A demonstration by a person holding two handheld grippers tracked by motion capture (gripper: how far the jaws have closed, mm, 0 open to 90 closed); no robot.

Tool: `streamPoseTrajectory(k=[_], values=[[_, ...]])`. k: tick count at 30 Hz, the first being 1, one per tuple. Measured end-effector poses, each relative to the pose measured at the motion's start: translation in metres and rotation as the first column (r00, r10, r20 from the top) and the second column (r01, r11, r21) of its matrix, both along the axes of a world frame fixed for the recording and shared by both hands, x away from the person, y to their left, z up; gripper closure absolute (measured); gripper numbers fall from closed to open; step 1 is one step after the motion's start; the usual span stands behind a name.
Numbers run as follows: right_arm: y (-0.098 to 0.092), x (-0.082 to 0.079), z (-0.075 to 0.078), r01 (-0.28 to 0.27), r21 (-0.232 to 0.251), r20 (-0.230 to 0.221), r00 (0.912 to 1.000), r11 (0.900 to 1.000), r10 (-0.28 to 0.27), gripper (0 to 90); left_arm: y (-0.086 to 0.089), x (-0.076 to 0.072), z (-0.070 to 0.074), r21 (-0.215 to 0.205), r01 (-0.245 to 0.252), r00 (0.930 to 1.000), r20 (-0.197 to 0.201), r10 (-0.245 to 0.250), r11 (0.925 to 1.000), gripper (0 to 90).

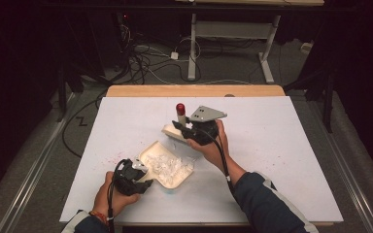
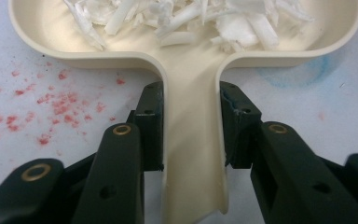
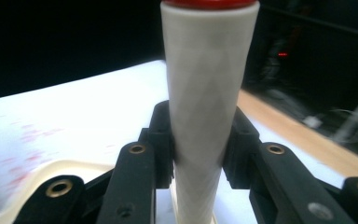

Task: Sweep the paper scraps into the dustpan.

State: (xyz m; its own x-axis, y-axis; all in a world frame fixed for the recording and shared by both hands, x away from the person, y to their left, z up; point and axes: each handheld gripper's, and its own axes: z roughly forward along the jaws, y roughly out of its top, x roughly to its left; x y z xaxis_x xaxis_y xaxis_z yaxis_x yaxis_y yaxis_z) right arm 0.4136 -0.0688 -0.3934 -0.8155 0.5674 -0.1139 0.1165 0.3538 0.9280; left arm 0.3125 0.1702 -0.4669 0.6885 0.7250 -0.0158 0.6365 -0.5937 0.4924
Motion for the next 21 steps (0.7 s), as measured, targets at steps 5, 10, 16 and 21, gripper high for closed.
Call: streamPoseTrajectory(k=[5,10,16,21], values=[[0.010,-0.015,0.004,-0.099,-0.005,-0.013,0.9950,0.995,0.099,69.9,-0.002,0.000,0.000,0.007,-0.002,1.0000,0.003,0.002,1.0000,63.3],[0.013,-0.026,0.015,-0.180,0.013,0.018,0.9836,0.984,0.179,69.9,-0.002,-0.001,0.000,0.012,0.005,0.9999,0.009,-0.005,0.9999,63.3],[0.001,-0.030,0.032,-0.161,0.053,0.042,0.9864,0.986,0.159,69.9,-0.002,-0.002,0.000,0.002,0.014,0.9999,0.003,-0.014,0.9999,63.3],[-0.026,-0.032,0.038,-0.095,0.054,0.032,0.9951,0.994,0.093,69.9,-0.003,-0.003,0.001,0.010,0.022,0.9998,0.002,-0.022,0.9997,63.3]])
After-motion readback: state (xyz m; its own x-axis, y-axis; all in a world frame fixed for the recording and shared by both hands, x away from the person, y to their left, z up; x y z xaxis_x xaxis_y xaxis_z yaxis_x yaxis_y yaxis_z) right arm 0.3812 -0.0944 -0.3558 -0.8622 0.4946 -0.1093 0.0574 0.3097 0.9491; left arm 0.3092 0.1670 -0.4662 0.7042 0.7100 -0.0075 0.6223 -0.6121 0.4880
